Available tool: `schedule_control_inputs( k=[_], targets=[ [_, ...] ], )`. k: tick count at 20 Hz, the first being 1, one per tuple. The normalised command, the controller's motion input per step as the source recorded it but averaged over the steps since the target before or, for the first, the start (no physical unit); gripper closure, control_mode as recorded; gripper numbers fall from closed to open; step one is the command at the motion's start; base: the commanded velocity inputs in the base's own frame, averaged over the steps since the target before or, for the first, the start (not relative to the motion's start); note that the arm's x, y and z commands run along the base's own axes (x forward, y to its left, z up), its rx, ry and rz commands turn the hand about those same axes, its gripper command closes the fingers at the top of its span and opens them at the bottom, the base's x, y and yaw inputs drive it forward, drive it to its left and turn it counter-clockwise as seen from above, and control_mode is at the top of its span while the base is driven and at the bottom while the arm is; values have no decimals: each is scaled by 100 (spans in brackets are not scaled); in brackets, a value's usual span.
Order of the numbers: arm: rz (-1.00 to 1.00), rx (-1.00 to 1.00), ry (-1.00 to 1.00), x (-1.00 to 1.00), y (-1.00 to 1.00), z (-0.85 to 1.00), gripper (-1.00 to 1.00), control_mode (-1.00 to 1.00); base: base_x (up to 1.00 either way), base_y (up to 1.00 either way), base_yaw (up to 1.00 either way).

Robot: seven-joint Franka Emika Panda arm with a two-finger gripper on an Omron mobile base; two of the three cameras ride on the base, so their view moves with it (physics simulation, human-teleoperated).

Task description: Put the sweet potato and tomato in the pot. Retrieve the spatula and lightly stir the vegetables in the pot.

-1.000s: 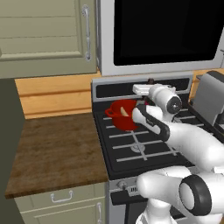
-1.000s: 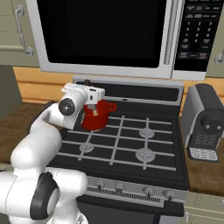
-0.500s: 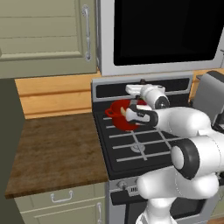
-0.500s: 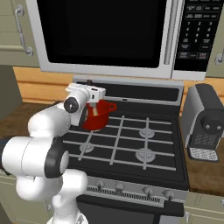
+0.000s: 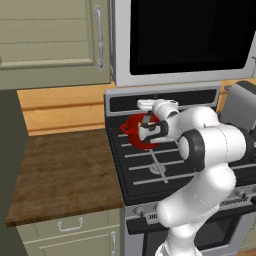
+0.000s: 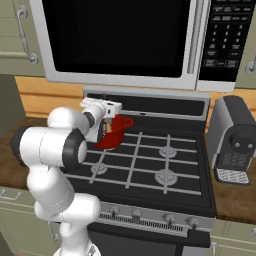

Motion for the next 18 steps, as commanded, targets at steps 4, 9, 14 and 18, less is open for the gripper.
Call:
schedule_control_inputs(
  k=[4, 9, 14, 18],
  targets=[
    [0, 0, 16, 44, 11, -31, 100, -100, 0, 0, 0],
    [0, 0, 19, 50, 12, -22, 100, -100, 0, 0, 0],
    [0, 0, 24, 57, 25, -30, 100, -100, 0, 0, 0],
    [0, 0, 16, -4, 24, -47, 100, -100, 0, 0, 0]
  ],
)
